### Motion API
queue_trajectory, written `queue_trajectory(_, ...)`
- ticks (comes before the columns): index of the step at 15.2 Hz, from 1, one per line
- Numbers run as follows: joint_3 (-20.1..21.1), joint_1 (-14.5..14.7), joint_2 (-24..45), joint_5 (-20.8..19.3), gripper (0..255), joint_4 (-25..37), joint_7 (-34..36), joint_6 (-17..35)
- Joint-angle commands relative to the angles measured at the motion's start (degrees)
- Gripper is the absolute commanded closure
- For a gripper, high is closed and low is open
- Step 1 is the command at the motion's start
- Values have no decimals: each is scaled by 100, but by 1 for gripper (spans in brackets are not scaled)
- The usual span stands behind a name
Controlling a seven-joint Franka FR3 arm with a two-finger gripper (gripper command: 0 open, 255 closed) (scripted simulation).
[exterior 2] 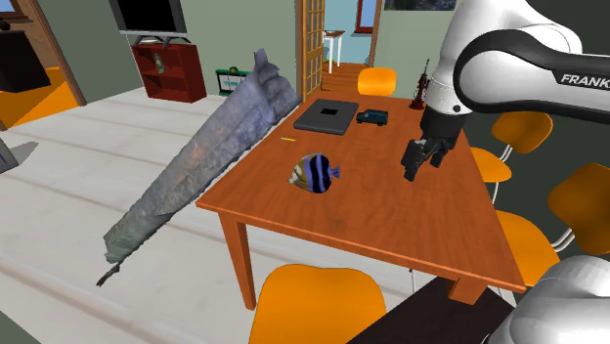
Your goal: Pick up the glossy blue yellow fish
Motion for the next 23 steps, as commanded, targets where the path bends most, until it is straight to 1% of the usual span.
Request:
queue_trajectory(1, 0, 0, 0, 0, 0, 0, 0, 0)
queue_trajectory(6, 215, 48, 993, -14, 0, 270, 131, 804)
queue_trajectory(12, 474, 62, 2249, -143, 0, 844, 324, 1574)
queue_trajectory(18, 720, 60, 3537, -423, 0, 1680, 577, 2093)
queue_trajectory(23, 880, 102, 4631, -772, 0, 2578, 820, 2315)
